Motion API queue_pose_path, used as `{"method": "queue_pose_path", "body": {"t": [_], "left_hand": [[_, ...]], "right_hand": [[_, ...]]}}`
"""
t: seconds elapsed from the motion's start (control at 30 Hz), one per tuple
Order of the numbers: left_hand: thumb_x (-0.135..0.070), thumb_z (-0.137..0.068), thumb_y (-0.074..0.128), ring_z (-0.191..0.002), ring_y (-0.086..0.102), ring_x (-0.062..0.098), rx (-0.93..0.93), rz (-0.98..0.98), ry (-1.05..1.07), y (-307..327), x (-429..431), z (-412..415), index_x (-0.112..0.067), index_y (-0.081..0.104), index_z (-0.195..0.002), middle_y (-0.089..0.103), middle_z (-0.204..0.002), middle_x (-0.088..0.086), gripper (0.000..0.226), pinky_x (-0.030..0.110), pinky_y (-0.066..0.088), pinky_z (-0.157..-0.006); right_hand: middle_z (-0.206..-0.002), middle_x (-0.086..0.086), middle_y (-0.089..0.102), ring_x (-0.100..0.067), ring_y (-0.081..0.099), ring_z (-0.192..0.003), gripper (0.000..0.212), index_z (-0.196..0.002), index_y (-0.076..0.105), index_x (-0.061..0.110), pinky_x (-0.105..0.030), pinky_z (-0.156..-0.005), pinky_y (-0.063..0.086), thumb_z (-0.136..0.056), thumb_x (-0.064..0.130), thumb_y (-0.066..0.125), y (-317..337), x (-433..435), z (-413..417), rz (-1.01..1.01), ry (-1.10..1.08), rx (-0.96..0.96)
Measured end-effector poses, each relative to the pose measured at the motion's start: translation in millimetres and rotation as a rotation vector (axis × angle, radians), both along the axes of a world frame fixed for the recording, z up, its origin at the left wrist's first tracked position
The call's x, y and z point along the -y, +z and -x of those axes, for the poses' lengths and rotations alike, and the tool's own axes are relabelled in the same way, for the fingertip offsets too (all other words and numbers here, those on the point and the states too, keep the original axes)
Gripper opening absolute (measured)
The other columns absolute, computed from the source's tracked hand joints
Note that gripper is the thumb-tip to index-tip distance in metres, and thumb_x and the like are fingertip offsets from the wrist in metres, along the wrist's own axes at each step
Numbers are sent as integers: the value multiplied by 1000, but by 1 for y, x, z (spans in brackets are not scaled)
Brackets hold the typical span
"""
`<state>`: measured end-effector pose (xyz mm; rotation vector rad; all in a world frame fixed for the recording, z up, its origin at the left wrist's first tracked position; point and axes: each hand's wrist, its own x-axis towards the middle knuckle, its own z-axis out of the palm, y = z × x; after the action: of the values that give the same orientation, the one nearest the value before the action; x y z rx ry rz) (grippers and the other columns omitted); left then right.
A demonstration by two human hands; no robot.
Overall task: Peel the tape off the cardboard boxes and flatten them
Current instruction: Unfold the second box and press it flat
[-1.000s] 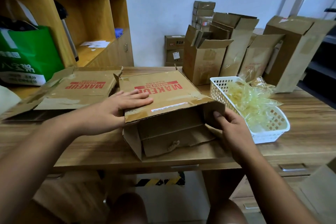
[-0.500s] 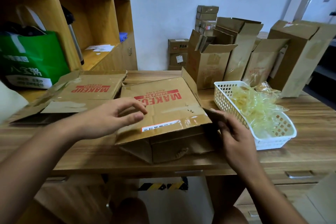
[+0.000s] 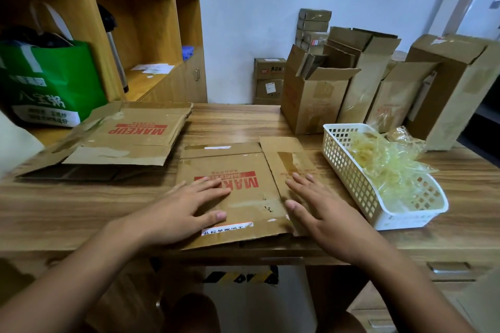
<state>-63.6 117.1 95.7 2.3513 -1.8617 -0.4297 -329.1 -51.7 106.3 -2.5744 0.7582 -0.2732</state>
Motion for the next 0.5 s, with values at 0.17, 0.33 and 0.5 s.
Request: {"method": "queue_pose_path", "body": {"t": [0.17, 0.33, 0.5], "left_hand": [[-82, -85, 6, -144, -22, -9, 45, -28, -7, -20, -4, 4, -65, -10, -145, -17, -159, -31, 65, 35, -14, -121], [-82, -84, 4, -144, -23, -9, 35, 43, 89, -29, -7, 11, -67, -7, -145, -16, -158, -34, 64, 46, -15, -121], [-86, -79, 24, -150, -7, 0, -40, 210, 276, -31, -12, 17, -51, 19, -153, -5, -162, -28, 82, 43, 7, -123]], "right_hand": [[-169, 15, -4, -7, -8, -155, 66, -162, 9, 36, -38, -127, -3, -103, 61, 23, -27, 11, -15, 132, -1, -260], [-169, 19, -5, -4, -9, -155, 66, -161, 9, 40, -37, -125, -7, -101, 65, 21, -37, 13, -15, 138, -14, -248], [-166, 16, 19, -17, 4, -157, 55, -145, 44, 46, -55, -124, 7, -97, 67, 28, -30, 14, -19, 80, -166, -94]]}}
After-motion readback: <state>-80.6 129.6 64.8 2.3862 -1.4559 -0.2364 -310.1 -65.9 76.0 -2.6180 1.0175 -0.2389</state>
